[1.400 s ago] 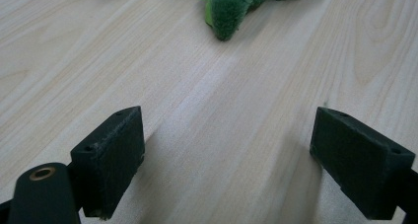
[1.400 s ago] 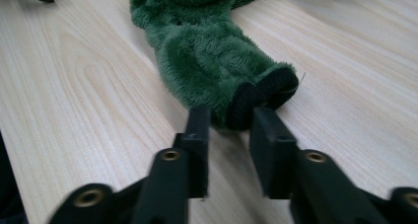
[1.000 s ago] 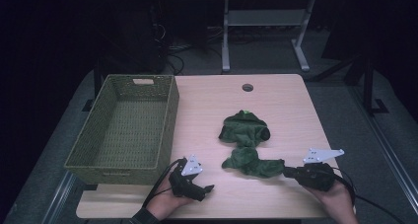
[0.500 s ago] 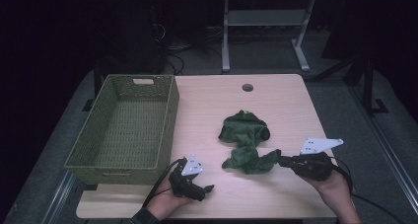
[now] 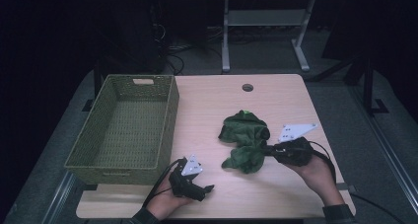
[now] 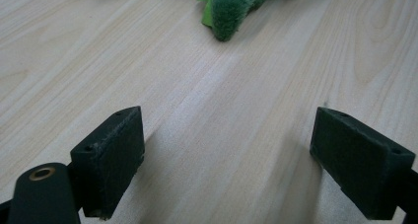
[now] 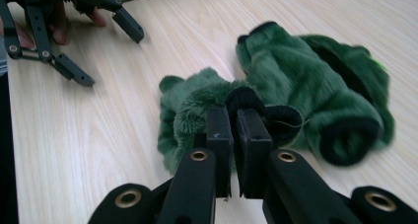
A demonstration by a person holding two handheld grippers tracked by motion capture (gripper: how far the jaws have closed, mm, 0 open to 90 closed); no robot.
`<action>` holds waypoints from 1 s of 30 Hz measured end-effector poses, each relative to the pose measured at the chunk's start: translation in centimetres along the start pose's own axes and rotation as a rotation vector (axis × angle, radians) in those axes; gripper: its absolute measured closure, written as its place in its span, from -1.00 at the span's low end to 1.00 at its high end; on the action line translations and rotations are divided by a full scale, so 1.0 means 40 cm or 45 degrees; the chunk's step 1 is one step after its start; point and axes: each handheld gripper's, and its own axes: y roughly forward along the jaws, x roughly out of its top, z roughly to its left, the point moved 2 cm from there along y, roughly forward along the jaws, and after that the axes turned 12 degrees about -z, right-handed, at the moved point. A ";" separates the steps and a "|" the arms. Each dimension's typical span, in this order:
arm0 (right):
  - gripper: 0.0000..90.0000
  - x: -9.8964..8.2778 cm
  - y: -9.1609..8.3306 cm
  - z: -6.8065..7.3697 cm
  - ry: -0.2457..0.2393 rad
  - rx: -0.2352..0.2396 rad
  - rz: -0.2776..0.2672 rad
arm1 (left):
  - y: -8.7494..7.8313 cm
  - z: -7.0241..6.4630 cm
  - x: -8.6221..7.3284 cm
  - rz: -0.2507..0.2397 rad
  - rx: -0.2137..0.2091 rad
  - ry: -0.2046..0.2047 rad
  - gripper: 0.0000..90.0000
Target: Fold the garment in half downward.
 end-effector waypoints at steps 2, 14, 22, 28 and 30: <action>0.90 0.010 0.020 0.002 -0.013 0.017 0.003 | 0.000 0.000 0.000 0.002 -0.001 -0.003 -0.72; 0.84 0.038 0.141 0.005 -0.001 0.107 0.038 | 0.000 -0.001 -0.001 0.004 -0.002 -0.009 -0.72; 0.67 0.042 0.146 -0.007 0.039 0.083 -0.012 | 0.000 -0.001 0.000 0.005 -0.002 -0.008 -0.72; 0.90 0.036 0.124 -0.033 0.088 0.000 -0.041 | 0.000 -0.001 0.000 0.004 -0.002 -0.007 -0.72; 0.94 0.029 0.130 -0.041 0.102 -0.019 -0.041 | 0.000 -0.001 -0.001 0.005 -0.002 -0.007 -0.72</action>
